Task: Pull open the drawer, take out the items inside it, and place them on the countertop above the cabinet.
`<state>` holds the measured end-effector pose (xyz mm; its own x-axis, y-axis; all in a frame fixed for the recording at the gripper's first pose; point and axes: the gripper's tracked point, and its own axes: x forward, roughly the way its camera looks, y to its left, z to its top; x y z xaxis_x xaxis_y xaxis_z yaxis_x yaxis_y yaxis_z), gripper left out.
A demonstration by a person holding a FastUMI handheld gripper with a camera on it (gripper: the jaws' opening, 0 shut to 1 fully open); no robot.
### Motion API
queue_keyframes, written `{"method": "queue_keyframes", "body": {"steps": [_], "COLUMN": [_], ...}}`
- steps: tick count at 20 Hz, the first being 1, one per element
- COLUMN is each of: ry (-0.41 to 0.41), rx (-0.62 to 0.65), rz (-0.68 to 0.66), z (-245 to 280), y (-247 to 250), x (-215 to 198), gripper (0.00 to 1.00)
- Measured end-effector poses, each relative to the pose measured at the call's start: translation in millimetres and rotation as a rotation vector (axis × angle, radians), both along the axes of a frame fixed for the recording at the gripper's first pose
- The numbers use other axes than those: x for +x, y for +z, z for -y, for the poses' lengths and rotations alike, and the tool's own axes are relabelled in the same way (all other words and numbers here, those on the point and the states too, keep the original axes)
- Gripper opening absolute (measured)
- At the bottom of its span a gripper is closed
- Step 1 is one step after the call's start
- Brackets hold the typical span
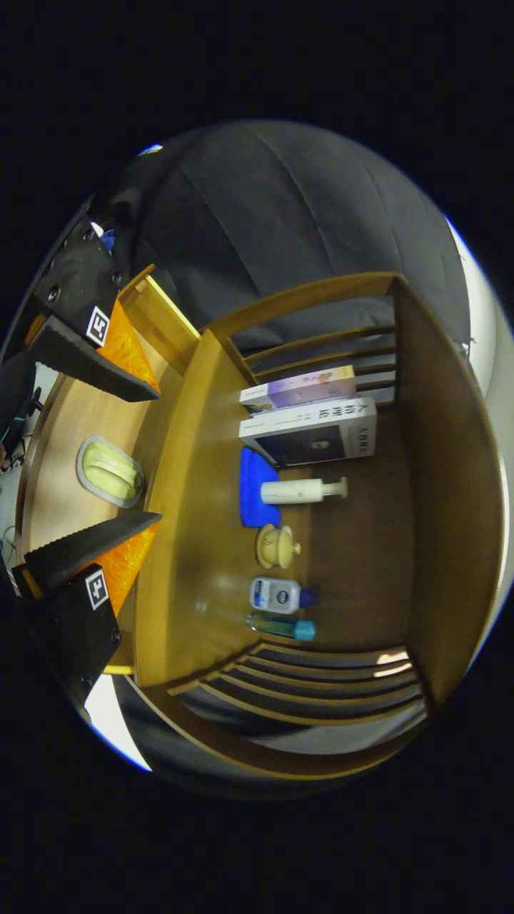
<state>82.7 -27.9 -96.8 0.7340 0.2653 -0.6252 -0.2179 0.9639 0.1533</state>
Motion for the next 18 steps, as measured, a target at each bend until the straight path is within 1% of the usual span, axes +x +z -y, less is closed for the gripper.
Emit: {"method": "queue_keyframes", "body": {"steps": [2,5,9,14,17,18], "ry": [-0.008,-0.031,-0.028,-0.053,-0.065,-0.073], "rx": [0.034,0.058,0.039,-0.009,-0.024,-0.038], "rz": [-0.083,-0.175,-0.261,-0.331,-0.405,-0.410], "z": [-3.8,-3.3,-6.4,-5.9,-4.7,-2.5], "y": [-21.7,-52.7,-88.0,-123.1,-140.6,-145.1], "x": [2.0,-0.4,2.5,10.0,6.9,7.9], "gripper": [0.95,0.95,0.95,0.95,0.95,0.94]}}
